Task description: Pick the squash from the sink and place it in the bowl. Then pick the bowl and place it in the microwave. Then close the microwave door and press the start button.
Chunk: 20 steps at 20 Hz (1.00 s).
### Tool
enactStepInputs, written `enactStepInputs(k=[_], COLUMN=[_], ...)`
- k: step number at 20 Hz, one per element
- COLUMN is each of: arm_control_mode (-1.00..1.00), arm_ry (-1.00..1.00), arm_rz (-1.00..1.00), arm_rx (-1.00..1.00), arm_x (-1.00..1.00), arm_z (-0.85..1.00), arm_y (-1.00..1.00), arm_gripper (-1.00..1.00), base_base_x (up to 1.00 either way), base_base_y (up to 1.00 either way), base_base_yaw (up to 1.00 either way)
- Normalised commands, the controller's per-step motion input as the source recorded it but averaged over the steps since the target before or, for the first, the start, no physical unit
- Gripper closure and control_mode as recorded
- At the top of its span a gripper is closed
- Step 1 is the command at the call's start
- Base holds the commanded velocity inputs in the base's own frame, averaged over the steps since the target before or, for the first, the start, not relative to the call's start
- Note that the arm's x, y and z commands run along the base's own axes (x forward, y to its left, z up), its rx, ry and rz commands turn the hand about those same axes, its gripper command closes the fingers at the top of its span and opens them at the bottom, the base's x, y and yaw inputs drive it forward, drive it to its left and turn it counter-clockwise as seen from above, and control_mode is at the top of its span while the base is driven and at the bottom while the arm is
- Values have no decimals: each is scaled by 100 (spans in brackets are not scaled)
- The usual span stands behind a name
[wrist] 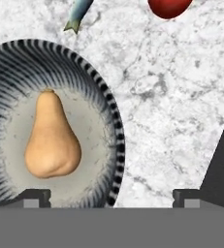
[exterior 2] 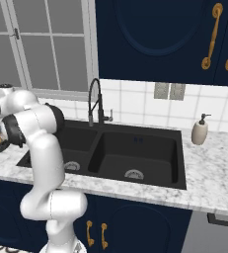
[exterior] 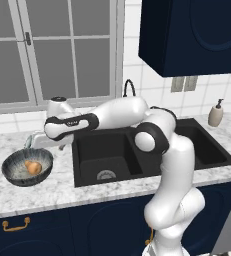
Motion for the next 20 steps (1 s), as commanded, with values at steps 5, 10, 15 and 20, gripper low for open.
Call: enactStepInputs(k=[5, 10, 15, 20], arm_control_mode=[-100, -100, -100, -100], arm_ry=[3, 0, 0, 0], arm_rz=[-9, -5, -2, 0], arm_rx=[0, 0, 0, 0], arm_x=[0, 0, 0, 0], arm_z=[-34, -22, -30, -23], arm_y=[7, 0, 0, 3], arm_gripper=[-100, -100, -100, -100], base_base_x=[0, 0, 0, 0], base_base_y=[0, 0, 0, 0], base_base_yaw=[0, 0, 0, 0])
